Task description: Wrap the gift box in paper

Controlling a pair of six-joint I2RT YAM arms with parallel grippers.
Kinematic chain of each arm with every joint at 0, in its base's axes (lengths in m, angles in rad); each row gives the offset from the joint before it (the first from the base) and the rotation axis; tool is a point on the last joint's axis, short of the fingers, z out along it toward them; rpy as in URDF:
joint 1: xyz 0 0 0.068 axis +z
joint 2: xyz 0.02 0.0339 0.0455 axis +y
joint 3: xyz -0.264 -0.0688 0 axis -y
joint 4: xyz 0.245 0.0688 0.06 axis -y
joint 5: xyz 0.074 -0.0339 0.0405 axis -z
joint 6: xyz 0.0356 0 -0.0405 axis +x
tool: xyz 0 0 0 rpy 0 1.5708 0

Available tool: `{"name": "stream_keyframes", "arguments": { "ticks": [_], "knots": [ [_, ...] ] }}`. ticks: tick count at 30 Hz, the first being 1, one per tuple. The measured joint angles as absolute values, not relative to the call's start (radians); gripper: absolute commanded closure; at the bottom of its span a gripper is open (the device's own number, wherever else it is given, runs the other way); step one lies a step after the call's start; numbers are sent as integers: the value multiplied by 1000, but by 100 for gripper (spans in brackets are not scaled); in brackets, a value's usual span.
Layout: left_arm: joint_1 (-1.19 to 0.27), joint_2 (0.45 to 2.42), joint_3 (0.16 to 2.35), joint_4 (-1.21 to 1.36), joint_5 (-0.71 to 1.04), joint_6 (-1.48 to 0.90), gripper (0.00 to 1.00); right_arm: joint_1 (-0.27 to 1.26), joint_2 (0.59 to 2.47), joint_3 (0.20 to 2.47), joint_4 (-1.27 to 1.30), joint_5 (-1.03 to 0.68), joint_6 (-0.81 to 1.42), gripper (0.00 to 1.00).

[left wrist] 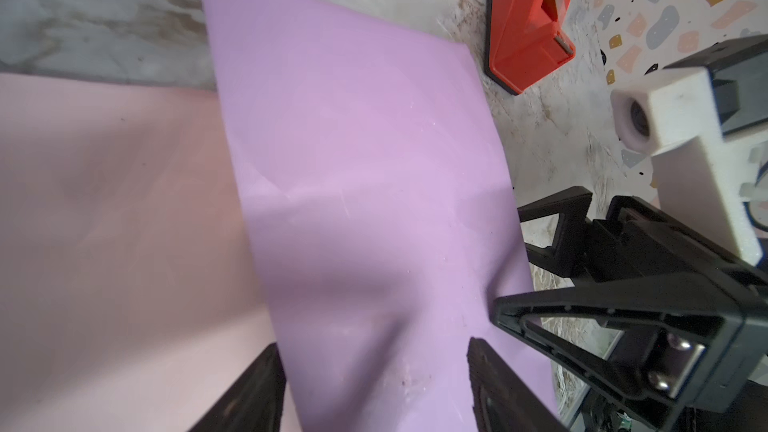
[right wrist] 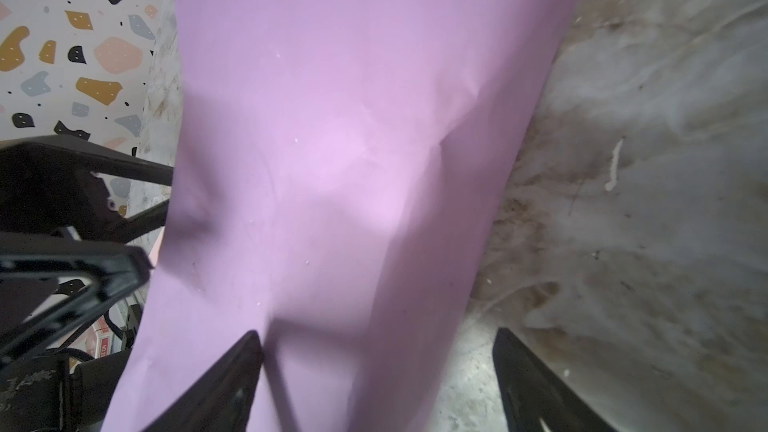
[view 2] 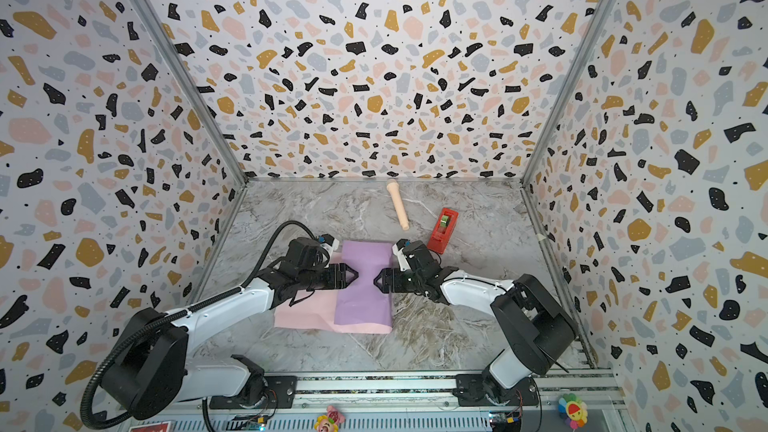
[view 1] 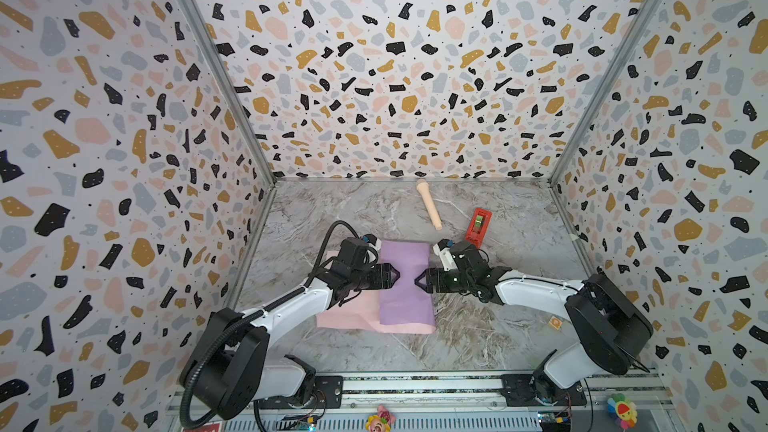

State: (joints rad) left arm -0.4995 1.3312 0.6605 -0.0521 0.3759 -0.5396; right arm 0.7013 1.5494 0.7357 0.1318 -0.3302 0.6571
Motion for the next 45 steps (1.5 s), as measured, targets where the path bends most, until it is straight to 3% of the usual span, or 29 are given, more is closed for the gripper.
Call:
{"name": "stream_keyframes", "arguments": {
  "ticks": [20, 32, 45],
  "knots": [
    [-500, 1388, 607, 58, 442, -574, 74, 679, 1550, 736, 120, -374, 617, 13],
    [-514, 1393, 579, 125, 453, -605, 75, 629, 1546, 760, 43, -466, 571, 18],
    [-555, 1403, 578, 158, 432, -648, 75, 630, 1536, 833, -77, -417, 529, 25]
  ]
}}
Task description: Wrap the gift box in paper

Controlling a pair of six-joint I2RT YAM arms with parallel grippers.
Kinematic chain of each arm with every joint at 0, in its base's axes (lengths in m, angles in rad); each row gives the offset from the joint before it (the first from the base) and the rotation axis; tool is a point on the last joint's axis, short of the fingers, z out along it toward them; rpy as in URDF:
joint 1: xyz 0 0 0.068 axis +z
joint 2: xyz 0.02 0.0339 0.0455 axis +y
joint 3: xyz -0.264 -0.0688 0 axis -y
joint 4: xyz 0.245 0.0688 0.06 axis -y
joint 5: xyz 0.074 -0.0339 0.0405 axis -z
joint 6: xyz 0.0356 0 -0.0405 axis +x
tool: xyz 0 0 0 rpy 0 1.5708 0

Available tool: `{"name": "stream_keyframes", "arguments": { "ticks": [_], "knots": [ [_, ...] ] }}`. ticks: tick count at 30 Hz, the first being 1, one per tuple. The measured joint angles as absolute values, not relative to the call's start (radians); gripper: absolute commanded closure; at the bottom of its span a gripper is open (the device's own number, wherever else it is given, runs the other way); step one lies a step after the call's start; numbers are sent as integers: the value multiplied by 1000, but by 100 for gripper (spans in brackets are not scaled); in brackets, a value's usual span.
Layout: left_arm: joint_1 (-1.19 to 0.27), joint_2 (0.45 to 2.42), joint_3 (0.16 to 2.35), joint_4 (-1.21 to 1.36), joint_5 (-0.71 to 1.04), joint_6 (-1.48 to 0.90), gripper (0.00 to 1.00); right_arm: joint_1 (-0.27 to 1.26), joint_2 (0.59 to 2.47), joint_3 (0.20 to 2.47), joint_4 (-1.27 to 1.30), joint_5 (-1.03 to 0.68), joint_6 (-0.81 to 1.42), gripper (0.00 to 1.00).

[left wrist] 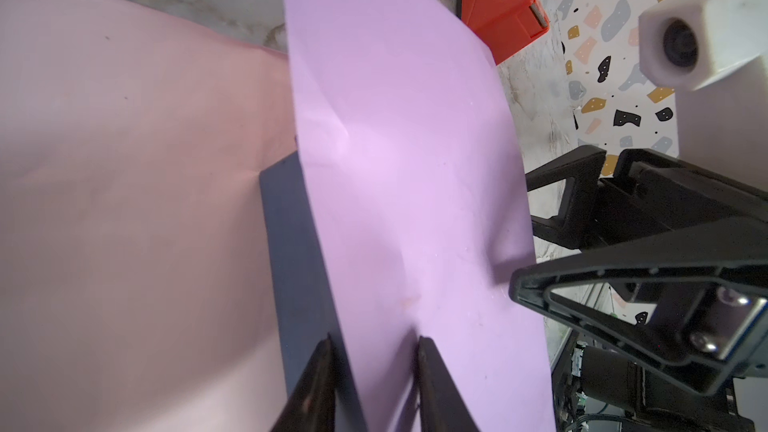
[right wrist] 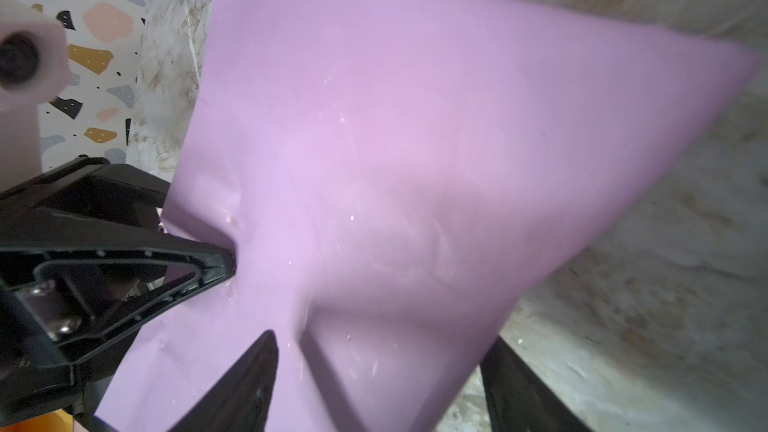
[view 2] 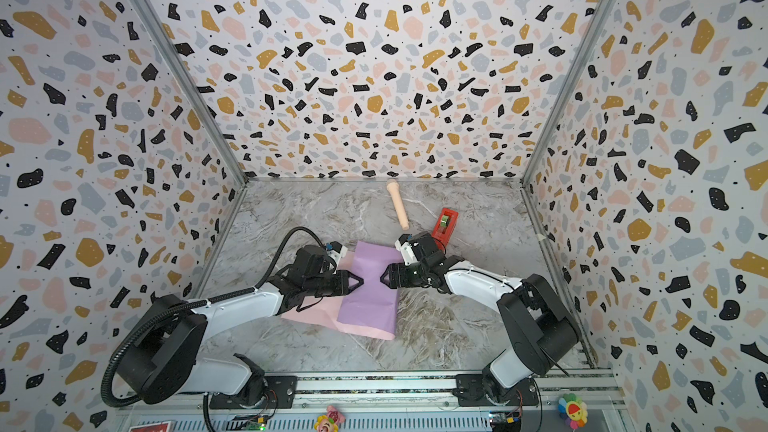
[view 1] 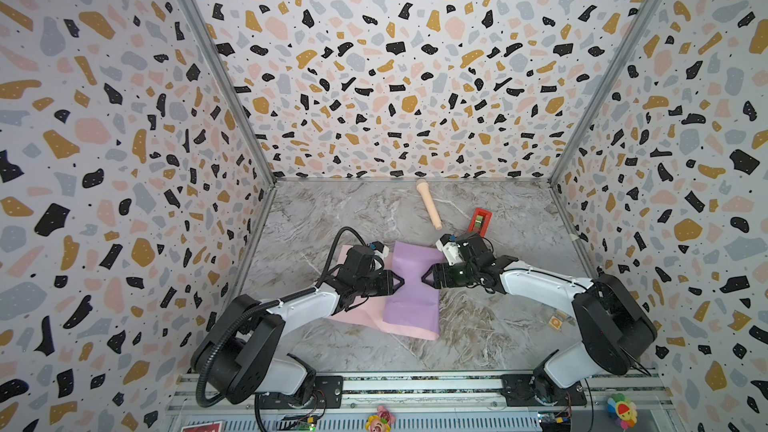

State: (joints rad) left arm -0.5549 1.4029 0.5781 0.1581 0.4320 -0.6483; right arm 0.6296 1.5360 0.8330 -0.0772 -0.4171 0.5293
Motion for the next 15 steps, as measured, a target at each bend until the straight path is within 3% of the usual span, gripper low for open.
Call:
{"name": "stream_keyframes", "arguments": {
  "ticks": [15],
  "knots": [
    [-670, 1406, 570, 224, 361, -757, 75, 626, 1539, 931, -285, -306, 409, 27]
  ]
}}
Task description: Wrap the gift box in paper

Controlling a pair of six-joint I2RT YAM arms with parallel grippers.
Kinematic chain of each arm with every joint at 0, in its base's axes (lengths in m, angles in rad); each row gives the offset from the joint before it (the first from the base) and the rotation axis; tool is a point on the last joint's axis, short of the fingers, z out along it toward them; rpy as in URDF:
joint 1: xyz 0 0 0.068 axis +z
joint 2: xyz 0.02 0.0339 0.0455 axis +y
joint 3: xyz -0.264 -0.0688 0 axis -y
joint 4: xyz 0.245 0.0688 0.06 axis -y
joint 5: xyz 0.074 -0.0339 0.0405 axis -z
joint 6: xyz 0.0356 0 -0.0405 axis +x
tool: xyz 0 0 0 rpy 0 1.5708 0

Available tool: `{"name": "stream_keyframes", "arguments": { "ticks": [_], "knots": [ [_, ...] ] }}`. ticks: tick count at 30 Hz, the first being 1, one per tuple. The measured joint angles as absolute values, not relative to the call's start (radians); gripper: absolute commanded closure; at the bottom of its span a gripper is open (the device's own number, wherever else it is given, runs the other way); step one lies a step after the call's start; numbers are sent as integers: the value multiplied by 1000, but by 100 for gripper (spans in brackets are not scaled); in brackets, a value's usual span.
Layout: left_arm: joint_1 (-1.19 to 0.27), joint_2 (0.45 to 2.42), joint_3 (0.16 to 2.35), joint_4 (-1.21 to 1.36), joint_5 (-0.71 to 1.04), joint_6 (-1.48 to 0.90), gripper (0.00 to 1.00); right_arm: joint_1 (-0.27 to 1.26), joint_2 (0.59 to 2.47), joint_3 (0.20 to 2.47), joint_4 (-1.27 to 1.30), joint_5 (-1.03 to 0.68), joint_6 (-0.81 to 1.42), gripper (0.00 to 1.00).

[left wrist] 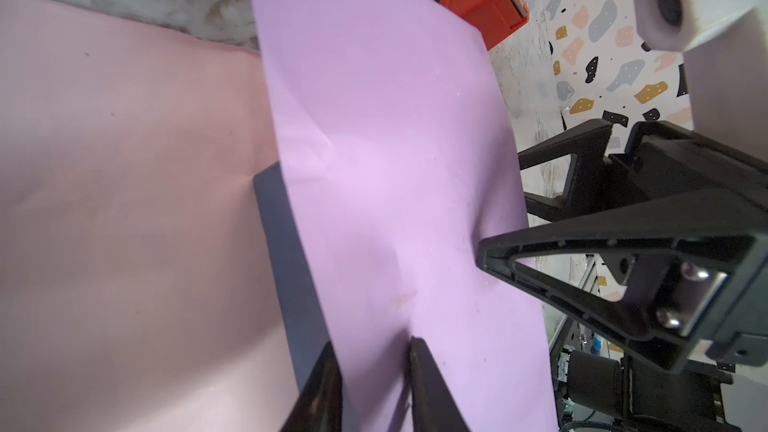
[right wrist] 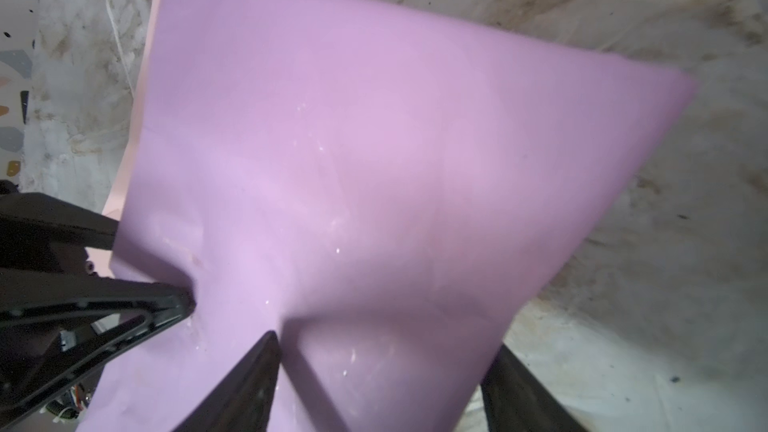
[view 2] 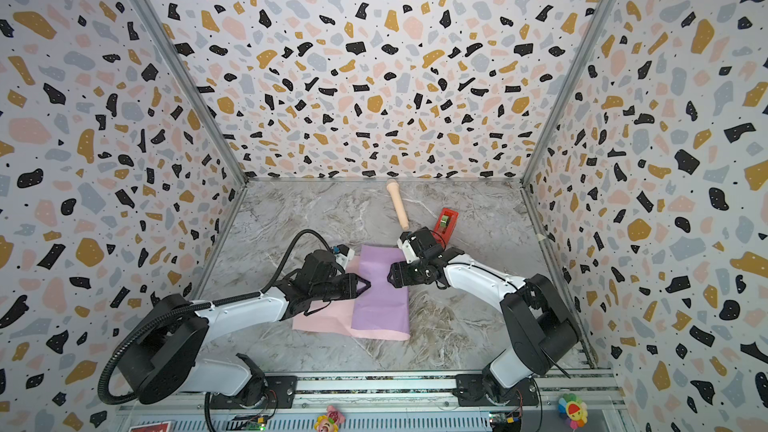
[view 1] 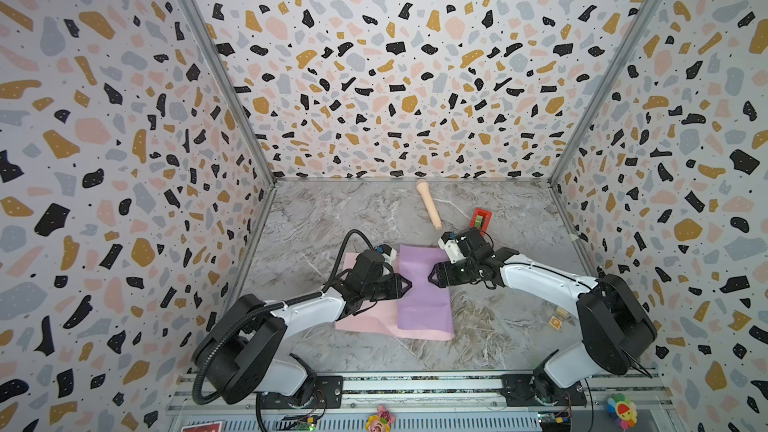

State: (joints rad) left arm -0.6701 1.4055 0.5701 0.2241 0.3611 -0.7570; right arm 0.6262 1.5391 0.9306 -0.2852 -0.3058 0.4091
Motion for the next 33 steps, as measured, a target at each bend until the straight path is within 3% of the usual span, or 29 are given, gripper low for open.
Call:
{"name": "stream_keyframes", "arguments": {
  "ticks": [6, 19, 33],
  "knots": [
    [-699, 1404, 556, 262, 328, -797, 76, 610, 1552, 955, -322, -306, 363, 27],
    [-710, 1416, 554, 289, 300, -785, 77, 553, 1518, 955, -338, -336, 314, 17],
    [-710, 1416, 551, 294, 299, -778, 77, 488, 1454, 837, -292, -477, 358, 15]
  ]
}}
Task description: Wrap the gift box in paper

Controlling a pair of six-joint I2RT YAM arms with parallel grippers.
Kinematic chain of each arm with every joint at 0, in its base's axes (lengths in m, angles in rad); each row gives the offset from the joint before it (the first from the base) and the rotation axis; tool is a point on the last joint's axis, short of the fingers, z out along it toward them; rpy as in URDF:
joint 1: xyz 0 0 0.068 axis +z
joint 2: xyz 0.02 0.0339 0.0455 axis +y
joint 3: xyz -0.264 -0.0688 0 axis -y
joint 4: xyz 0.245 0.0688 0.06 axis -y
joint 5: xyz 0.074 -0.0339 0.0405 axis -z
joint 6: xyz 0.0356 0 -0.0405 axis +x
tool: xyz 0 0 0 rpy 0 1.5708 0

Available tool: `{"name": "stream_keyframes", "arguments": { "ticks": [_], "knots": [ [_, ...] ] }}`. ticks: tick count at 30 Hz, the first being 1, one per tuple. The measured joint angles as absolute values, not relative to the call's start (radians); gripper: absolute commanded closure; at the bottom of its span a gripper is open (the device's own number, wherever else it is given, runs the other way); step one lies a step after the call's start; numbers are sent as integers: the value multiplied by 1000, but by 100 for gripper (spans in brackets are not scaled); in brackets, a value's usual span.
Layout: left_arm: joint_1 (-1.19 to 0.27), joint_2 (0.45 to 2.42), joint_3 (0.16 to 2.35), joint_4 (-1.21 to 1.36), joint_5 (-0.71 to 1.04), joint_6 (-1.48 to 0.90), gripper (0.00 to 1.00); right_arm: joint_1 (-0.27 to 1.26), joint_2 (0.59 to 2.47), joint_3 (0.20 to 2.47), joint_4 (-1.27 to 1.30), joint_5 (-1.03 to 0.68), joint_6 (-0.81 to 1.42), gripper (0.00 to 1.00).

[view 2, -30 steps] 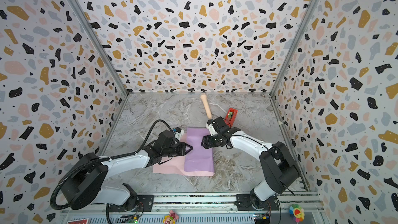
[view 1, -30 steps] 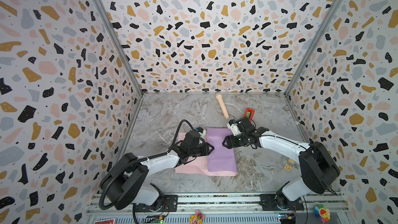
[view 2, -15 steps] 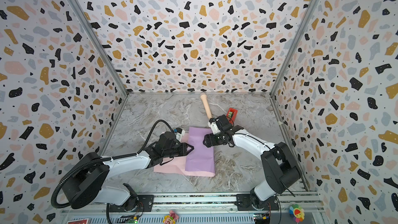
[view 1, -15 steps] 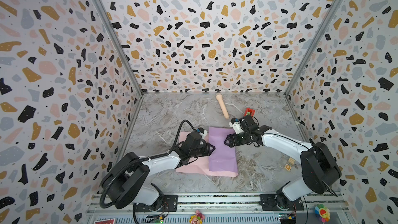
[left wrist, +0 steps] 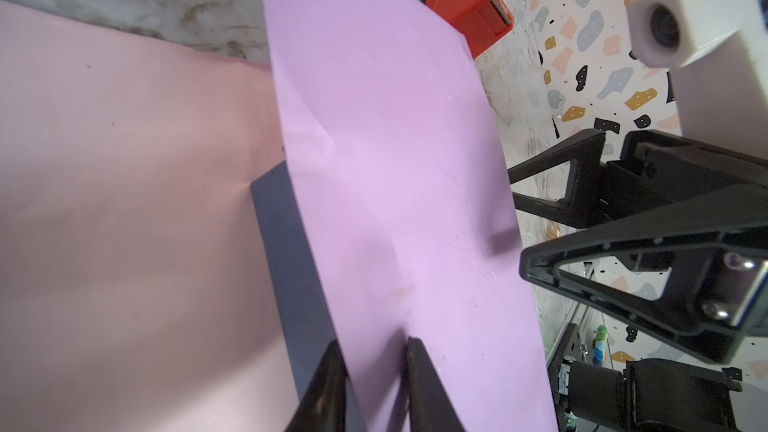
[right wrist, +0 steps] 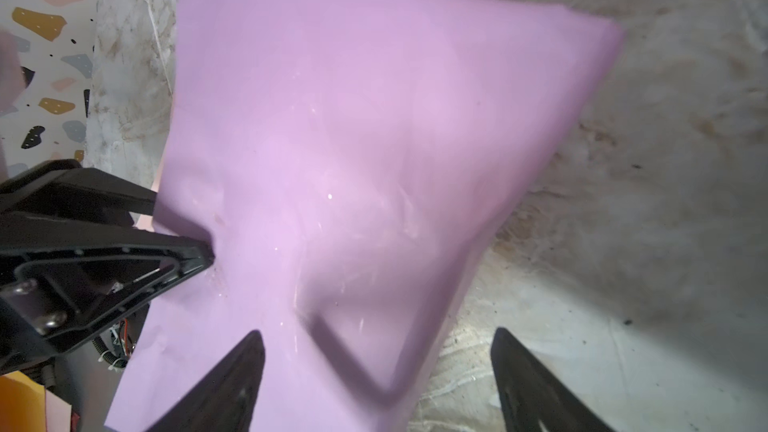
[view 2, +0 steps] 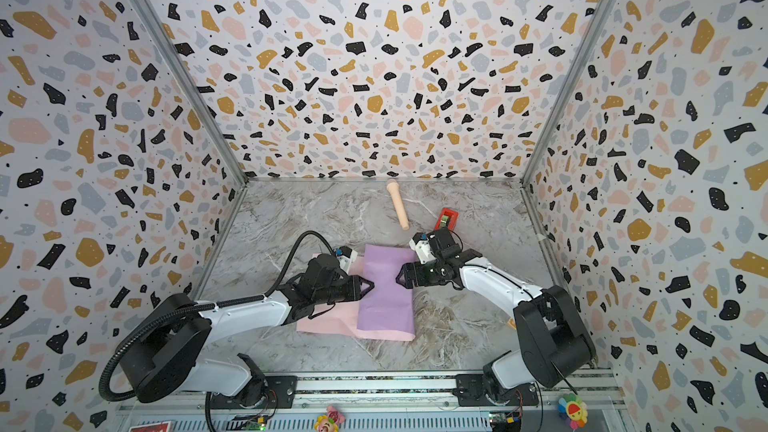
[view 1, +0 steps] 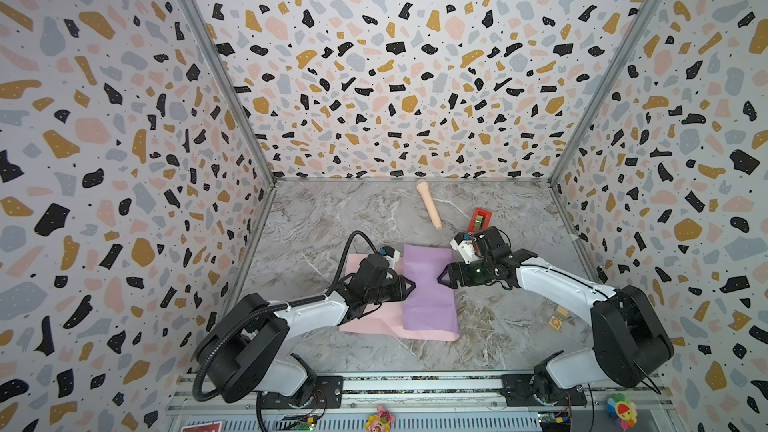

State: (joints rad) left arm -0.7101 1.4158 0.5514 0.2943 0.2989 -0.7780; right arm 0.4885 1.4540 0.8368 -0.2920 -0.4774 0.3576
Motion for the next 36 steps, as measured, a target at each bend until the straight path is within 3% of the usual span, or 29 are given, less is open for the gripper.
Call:
{"name": "stream_keyframes", "arguments": {
  "ticks": [11, 26, 29, 33, 36],
  "knots": [
    [-711, 1415, 554, 289, 293, -778, 69, 460, 1484, 754, -181, -529, 382, 19],
    [-714, 1394, 596, 138, 241, -740, 35, 454, 1439, 640, -29, -528, 441, 13],
    [-692, 1344, 595, 70, 223, -706, 29, 453, 1437, 632, -17, -525, 448, 12],
    [-604, 1205, 574, -8, 177, -661, 13, 453, 1432, 625, -9, -519, 453, 11],
    [-540, 1063, 525, -68, 100, -647, 13, 453, 1431, 624, -7, -517, 457, 11]
  ]
}}
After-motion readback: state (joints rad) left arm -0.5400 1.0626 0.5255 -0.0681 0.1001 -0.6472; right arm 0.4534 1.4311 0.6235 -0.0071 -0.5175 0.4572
